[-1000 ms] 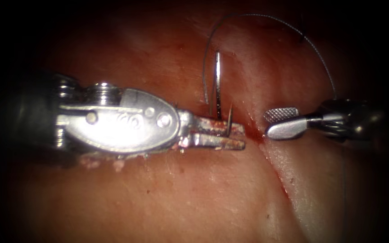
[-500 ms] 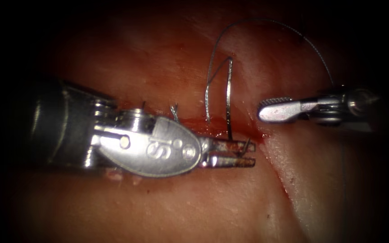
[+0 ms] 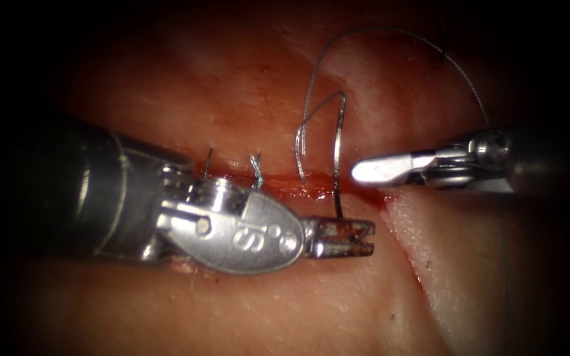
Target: Wound Closure
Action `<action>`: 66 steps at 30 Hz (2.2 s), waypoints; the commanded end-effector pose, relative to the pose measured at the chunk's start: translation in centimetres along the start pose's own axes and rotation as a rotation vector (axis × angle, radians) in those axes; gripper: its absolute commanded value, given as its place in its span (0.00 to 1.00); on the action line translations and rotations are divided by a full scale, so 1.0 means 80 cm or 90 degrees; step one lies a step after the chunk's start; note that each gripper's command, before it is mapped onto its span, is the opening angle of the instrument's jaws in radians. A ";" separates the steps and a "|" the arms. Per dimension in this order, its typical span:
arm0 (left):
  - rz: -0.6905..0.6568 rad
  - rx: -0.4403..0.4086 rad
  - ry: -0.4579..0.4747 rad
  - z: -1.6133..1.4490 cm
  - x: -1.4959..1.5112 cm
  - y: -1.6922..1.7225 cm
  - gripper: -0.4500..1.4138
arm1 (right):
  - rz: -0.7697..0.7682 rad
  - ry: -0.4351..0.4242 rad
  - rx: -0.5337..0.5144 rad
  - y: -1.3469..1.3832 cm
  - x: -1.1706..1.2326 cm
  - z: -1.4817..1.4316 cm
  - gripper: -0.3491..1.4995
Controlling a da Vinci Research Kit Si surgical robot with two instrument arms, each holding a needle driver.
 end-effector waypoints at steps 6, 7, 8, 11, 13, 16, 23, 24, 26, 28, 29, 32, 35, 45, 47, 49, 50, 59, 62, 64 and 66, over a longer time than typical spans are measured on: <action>0.002 0.002 0.000 0.0009 0.0000 0.0003 0.00 | -0.034 0.015 0.017 0.0005 0.0003 0.0031 0.85; 0.002 0.001 0.001 0.0009 0.0001 0.0004 0.00 | -0.034 0.017 0.020 0.0005 0.0002 0.0033 0.86; 0.001 0.001 0.001 0.0008 0.0001 0.0004 0.00 | -0.038 0.018 0.021 0.0005 0.0002 0.0033 0.87; 0.001 0.001 0.000 0.0008 0.0001 0.0004 0.00 | -0.037 0.021 0.027 0.0003 0.0003 0.0035 0.87; 0.001 0.000 0.001 0.0008 0.0001 0.0005 0.00 | -0.041 0.022 0.026 0.0003 0.0003 0.0037 0.85; 0.000 -0.001 0.001 0.0009 0.0003 0.0006 0.00 | -0.041 0.024 0.025 0.0004 0.0003 0.0043 0.83; 0.004 -0.001 0.001 0.0008 0.0005 0.0007 0.00 | -0.070 -0.021 0.044 0.0002 0.0000 0.0047 0.11; 0.004 -0.001 0.001 0.0008 0.0005 0.0007 0.00 | -0.109 -0.032 0.049 0.0003 -0.0001 0.0046 0.00; 0.007 -0.001 0.002 0.0007 0.0006 0.0006 0.00 | -0.211 -0.046 0.060 0.0008 -0.0006 0.0040 0.00; 0.006 -0.002 0.002 0.0005 0.0006 0.0004 0.00 | -0.225 -0.051 0.061 0.0012 -0.0008 0.0038 0.00; 0.005 -0.002 0.002 0.0004 0.0007 0.0002 0.00 | -0.248 -0.046 0.059 0.0015 -0.0009 0.0037 0.00; -0.010 -0.004 0.003 0.0004 0.0006 0.0001 0.25 | -0.326 -0.019 0.047 0.0017 -0.0005 0.0036 0.00; -0.043 -0.021 0.012 0.0003 0.0006 0.0002 0.39 | -0.401 -0.013 0.043 0.0021 0.0005 0.0035 0.00; -0.078 -0.052 0.000 0.0008 -0.0041 0.0007 0.35 | -0.501 0.071 -0.001 0.0046 0.0053 0.0034 0.00; -0.081 -0.057 -0.008 0.0008 -0.0052 0.0008 0.33 | -0.504 0.076 -0.003 0.0048 0.0059 0.0033 0.00; -0.099 -0.059 -0.011 0.0008 -0.0064 0.0005 0.29 | -0.510 0.080 -0.004 0.0048 0.0067 0.0031 0.00; -0.105 -0.060 -0.011 0.0008 -0.0069 0.0003 0.27 | -0.517 0.081 -0.005 0.0049 0.0069 0.0030 0.00; -0.178 -0.073 -0.052 0.0027 -0.0126 -0.0026 0.23 | -0.566 0.096 -0.006 0.0040 0.0081 0.0028 0.00; -0.179 -0.076 -0.073 0.0036 -0.0144 -0.0036 0.21 | -0.579 0.099 -0.008 0.0037 0.0085 0.0028 0.00; -0.182 -0.077 -0.094 0.0039 -0.0159 -0.0046 0.21 | -0.583 0.101 -0.007 0.0037 0.0086 0.0029 0.00; -0.185 -0.077 -0.110 0.0041 -0.0170 -0.0055 0.20 | -0.587 0.103 -0.006 0.0037 0.0085 0.0029 0.00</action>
